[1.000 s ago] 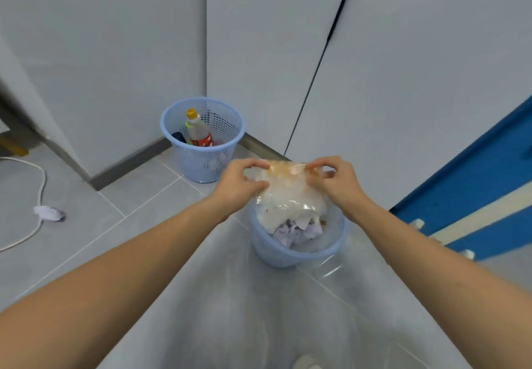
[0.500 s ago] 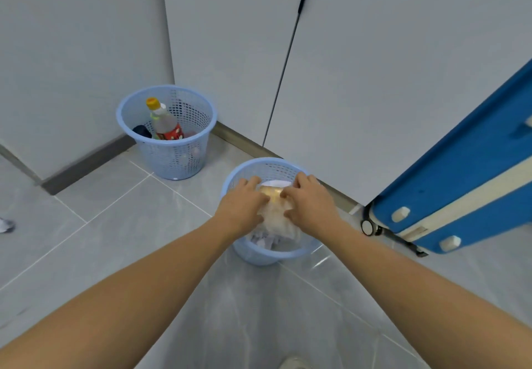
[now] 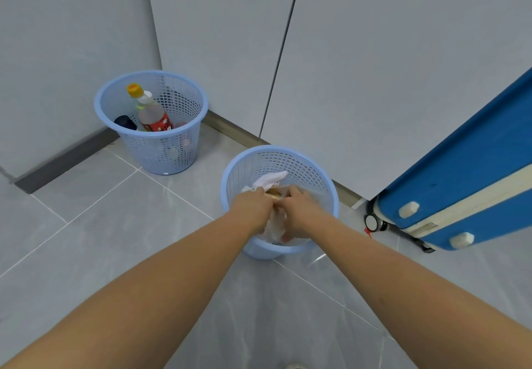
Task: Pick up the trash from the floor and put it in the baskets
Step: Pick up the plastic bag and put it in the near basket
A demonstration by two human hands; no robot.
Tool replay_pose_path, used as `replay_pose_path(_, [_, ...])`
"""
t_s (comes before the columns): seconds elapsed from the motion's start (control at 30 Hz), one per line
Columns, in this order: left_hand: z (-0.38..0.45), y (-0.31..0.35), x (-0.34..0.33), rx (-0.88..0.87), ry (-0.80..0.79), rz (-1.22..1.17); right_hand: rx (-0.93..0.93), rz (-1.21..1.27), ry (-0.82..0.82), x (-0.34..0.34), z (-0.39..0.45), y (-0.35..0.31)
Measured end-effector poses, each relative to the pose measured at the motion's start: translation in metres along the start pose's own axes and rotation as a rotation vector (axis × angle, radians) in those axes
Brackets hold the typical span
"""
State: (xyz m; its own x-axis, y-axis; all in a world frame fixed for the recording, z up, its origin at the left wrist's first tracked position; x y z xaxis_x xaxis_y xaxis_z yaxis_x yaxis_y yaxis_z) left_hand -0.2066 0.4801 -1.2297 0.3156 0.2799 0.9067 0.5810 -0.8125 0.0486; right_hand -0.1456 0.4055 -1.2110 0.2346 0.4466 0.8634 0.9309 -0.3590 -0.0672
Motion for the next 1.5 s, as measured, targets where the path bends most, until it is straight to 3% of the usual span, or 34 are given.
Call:
replay_pose_path(0.2, [0.025,0.01,-0.021,-0.103,-0.087,0.166,-0.036,0.004,-0.064,-0.029,0.028,0.007])
replay_pose_path(0.4, [0.015,0.005,-0.007,-0.02,-0.159,0.016,-0.033,0.011,-0.082,-0.022,0.021,0.005])
replay_pose_path(0.53, [0.002,0.003,0.011,-0.044,-0.101,-0.067,-0.027,0.019,-0.05,-0.007,0.01,-0.003])
replay_pose_path(0.67, [-0.029,-0.001,0.037,-0.082,0.066,-0.135,-0.029,0.058,0.019,0.016,-0.016,-0.01])
replay_pose_path(0.93, [-0.108,-0.048,0.085,-0.025,0.304,-0.266,-0.031,0.079,0.356,0.092,-0.085,-0.042])
replay_pose_path(1.2, [-0.213,-0.166,0.107,0.127,0.403,-0.388,0.205,-0.029,0.627,0.155,-0.11,-0.178])
replay_pose_path(1.5, [-0.326,-0.371,-0.004,0.556,0.308,-0.508,0.463,0.092,0.287,0.107,-0.041,-0.409])
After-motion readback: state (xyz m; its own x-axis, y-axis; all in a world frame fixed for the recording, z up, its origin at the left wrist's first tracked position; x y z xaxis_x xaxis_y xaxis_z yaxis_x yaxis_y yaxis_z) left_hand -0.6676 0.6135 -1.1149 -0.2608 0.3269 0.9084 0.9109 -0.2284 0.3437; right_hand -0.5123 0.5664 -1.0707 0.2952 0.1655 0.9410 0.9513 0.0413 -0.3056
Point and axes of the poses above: each hand's wrist, its own z-axis towards the middle knuckle, its own x-axis out of the back of the hand, y = z × x, the point moved 7 cm from there along z, towards the middle knuckle, and after that the axes turned 11 degrees about x, right-handed, at the moved point
